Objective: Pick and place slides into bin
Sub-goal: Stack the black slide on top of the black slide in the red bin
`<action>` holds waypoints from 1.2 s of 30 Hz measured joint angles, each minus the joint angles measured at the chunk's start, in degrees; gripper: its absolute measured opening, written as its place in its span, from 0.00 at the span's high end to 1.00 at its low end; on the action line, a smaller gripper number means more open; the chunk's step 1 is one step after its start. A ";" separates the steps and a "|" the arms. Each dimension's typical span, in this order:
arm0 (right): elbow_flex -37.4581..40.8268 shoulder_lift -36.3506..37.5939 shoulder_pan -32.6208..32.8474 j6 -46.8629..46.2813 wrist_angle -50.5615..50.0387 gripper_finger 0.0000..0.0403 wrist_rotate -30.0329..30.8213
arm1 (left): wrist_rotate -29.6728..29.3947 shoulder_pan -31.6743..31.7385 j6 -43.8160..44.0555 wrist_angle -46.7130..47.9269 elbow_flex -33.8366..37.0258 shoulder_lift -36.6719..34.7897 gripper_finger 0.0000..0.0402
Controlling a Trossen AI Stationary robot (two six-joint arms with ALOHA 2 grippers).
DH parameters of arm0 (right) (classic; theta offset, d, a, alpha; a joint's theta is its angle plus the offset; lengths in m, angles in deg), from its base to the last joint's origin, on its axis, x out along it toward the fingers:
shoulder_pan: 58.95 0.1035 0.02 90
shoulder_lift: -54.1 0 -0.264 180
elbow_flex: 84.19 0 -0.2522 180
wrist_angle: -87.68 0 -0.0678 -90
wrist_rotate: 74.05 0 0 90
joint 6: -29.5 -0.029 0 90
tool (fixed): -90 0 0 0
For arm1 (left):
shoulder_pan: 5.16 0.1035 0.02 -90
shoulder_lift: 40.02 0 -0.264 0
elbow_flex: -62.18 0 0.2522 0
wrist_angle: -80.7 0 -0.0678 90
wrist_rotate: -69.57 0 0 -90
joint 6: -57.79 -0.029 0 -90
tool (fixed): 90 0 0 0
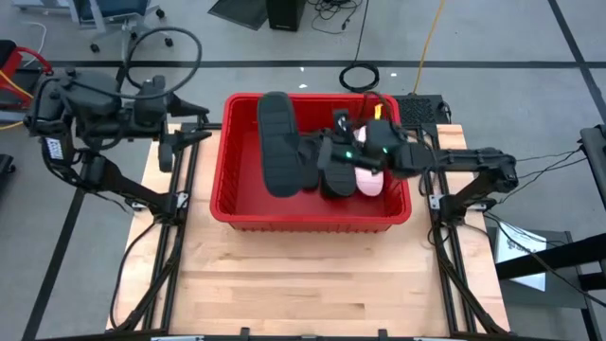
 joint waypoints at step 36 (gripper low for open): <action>46.40 0.70 -18.26 -31.09 31.72 0.84 -1.44 | -13.49 0.02 0.23 -7.24 -0.04 0.89 0.40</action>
